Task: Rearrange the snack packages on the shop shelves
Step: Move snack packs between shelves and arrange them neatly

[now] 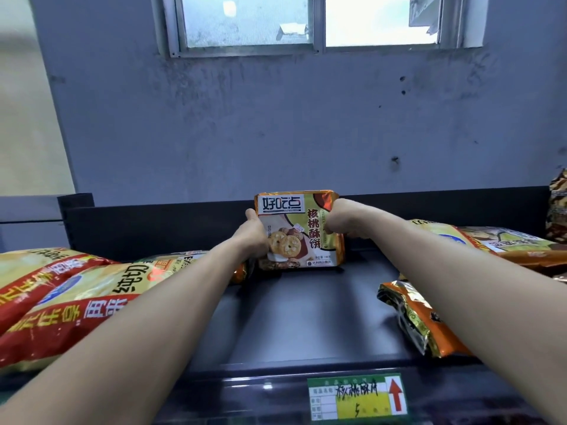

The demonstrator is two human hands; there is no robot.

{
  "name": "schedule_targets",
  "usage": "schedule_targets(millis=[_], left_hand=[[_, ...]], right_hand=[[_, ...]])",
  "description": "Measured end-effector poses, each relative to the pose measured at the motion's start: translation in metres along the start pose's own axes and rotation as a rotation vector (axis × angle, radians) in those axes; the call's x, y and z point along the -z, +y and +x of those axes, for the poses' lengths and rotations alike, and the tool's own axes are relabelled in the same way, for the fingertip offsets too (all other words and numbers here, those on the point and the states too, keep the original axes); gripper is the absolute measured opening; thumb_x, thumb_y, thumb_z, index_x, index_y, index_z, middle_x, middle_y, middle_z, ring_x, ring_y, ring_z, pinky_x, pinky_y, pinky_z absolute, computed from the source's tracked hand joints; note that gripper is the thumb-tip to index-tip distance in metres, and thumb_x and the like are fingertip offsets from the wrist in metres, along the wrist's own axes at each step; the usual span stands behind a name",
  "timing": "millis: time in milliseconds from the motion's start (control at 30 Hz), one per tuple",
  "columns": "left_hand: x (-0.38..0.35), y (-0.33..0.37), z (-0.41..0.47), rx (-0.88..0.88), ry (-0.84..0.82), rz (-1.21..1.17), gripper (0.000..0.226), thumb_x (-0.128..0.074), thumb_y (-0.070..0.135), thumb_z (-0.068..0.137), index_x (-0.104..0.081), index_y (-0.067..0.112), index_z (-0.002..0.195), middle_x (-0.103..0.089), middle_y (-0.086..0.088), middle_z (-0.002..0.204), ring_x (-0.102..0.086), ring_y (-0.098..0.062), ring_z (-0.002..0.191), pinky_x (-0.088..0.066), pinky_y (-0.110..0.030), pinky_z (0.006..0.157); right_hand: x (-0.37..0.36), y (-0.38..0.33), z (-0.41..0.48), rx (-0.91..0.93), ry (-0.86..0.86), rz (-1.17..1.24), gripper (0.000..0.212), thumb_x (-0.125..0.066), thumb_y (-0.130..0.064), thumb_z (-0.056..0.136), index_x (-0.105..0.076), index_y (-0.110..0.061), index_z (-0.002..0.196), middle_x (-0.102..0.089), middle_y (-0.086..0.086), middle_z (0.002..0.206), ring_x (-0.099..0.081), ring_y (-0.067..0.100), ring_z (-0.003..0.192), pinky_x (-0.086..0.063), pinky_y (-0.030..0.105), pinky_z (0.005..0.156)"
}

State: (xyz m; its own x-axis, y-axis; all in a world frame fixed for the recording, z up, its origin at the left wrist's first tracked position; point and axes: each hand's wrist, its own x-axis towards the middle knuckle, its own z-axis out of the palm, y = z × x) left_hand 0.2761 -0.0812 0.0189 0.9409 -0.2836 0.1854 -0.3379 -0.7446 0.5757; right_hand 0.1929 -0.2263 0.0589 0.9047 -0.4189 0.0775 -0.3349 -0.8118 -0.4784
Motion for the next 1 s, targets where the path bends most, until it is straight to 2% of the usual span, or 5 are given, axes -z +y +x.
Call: schedule_targets(millis=[133, 267, 533, 833, 1000], left_hand=[[0.008, 0.007, -0.012, -0.033, 0.065, -0.006, 0.042, -0.050, 0.003, 0.086, -0.026, 0.004, 0.120, -0.054, -0.014, 0.113, -0.049, -0.023, 0.089, -0.040, -0.033, 0.073], [0.011, 0.017, -0.030, -0.092, 0.106, -0.058, 0.044, -0.052, 0.001, 0.084, -0.030, 0.004, 0.122, -0.055, -0.014, 0.112, -0.055, -0.026, 0.094, -0.047, -0.036, 0.076], [0.013, 0.026, -0.072, -0.175, 0.103, -0.122, 0.028, -0.057, 0.003, 0.083, -0.042, 0.011, 0.105, -0.052, -0.005, 0.100, -0.053, -0.022, 0.092, -0.046, -0.032, 0.076], [0.008, 0.024, -0.141, -0.271, 0.126, -0.233, 0.020, -0.068, 0.013, 0.082, -0.052, 0.014, 0.095, -0.059, 0.001, 0.090, -0.053, -0.013, 0.076, -0.039, -0.020, 0.054], [0.010, 0.024, -0.179, -0.319, 0.113, -0.285, 0.021, -0.068, 0.010, 0.081, -0.055, 0.013, 0.097, -0.061, -0.001, 0.094, -0.056, -0.012, 0.081, -0.044, -0.018, 0.067]], right_hand=[[0.000, -0.003, -0.017, 0.053, 0.060, -0.046, 0.019, -0.048, -0.006, 0.088, -0.042, -0.010, 0.070, -0.039, 0.003, 0.072, -0.039, 0.012, 0.059, -0.031, 0.021, 0.046], [0.001, -0.007, -0.032, 0.143, 0.065, -0.056, 0.018, -0.049, -0.005, 0.088, -0.058, -0.005, 0.104, -0.050, 0.005, 0.085, -0.050, 0.013, 0.074, -0.047, 0.025, 0.057], [0.005, -0.008, -0.072, 0.253, 0.077, -0.042, 0.032, -0.053, -0.010, 0.089, -0.056, -0.007, 0.120, -0.058, 0.013, 0.128, -0.055, 0.027, 0.119, -0.048, 0.035, 0.095], [0.000, 0.011, -0.117, 0.377, 0.105, 0.032, 0.038, -0.057, -0.012, 0.085, -0.059, 0.001, 0.120, -0.063, 0.015, 0.116, -0.061, 0.028, 0.103, -0.053, 0.035, 0.087], [0.002, 0.025, -0.160, 0.476, 0.170, 0.052, 0.033, -0.058, -0.018, 0.086, -0.062, -0.005, 0.116, -0.064, 0.009, 0.110, -0.062, 0.027, 0.099, -0.053, 0.033, 0.080]])
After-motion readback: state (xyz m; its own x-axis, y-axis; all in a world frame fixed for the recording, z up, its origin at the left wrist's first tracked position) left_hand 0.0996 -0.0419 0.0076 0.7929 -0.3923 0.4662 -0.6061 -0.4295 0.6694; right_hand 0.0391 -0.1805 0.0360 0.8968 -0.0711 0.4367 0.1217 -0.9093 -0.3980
